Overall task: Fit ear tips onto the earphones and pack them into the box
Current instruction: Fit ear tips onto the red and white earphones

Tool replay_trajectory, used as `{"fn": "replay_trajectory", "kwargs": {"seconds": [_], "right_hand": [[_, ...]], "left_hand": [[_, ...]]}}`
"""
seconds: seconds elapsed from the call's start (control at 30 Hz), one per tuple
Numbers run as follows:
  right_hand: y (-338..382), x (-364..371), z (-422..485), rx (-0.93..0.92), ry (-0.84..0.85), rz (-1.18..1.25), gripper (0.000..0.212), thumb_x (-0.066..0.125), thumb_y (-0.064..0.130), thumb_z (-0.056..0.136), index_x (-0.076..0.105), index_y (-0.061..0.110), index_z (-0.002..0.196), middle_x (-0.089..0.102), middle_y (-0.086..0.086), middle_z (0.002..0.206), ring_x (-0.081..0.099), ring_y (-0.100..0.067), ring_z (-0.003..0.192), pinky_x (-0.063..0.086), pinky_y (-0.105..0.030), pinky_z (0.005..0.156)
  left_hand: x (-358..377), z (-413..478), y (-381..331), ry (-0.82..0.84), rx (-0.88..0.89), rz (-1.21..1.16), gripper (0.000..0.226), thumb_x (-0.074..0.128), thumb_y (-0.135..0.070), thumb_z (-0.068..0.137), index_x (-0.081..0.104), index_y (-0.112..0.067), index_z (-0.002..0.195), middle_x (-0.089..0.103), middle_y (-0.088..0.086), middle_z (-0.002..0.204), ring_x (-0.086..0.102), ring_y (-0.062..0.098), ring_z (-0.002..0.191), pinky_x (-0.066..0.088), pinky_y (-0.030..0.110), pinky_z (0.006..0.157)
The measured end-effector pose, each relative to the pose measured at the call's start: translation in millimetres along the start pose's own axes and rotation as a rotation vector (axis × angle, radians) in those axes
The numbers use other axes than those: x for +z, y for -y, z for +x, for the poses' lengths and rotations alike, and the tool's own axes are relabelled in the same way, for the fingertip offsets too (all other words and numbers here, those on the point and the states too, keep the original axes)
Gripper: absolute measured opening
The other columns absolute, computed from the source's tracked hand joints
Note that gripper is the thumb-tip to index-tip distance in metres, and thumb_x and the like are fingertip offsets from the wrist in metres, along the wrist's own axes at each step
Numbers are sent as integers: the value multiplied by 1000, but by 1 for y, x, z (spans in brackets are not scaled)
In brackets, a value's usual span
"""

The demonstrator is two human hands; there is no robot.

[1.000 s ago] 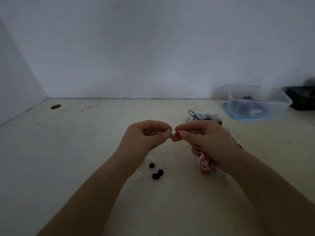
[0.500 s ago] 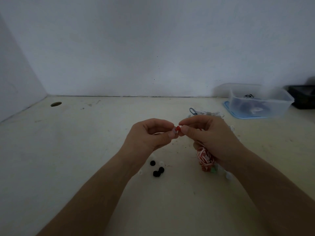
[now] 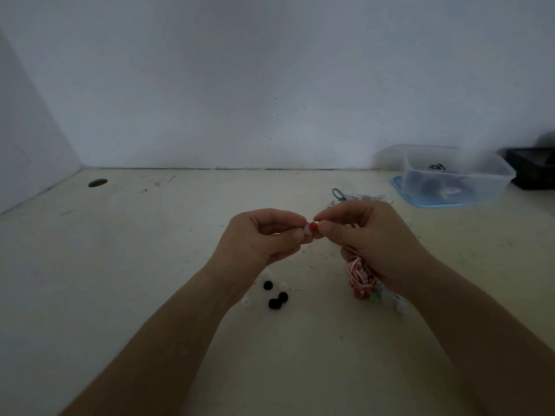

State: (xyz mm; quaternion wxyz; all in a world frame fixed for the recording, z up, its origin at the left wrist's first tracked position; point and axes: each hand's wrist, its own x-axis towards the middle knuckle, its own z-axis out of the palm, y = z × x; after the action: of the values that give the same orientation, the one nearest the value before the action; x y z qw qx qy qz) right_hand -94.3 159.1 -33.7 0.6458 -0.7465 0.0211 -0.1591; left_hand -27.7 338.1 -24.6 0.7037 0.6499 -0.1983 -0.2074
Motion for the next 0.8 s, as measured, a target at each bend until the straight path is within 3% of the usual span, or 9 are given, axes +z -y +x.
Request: {"fn": "replay_trajectory", "kwargs": {"seconds": [0.13,0.47,0.8], "right_hand": [[2,-1,0,-21,19,17,6,74,7,83,76,12,85,70,6,66,57,1,51,43,-12,51],[4,0,-2,-25,33,4,9,72,1,84,74,-1,92,69,5,63,59,1,49,44,-9,51],[-1,5,-1,-29,-61,-73,5,75,9,84,77,12,88,69,3,65,53,-3,48,44,-18,51]], "left_hand": [[0,1,1,-2,5,18,15,73,-3,78,73,-8,93,77,13,92,75,23,89,58,24,74],[1,0,0,3,5,34,13,73,-1,77,74,-8,88,76,15,89,75,22,85,59,23,72],[2,1,2,-2,28,16,29,76,-18,60,74,-10,88,77,11,87,75,21,85,58,22,72]]}}
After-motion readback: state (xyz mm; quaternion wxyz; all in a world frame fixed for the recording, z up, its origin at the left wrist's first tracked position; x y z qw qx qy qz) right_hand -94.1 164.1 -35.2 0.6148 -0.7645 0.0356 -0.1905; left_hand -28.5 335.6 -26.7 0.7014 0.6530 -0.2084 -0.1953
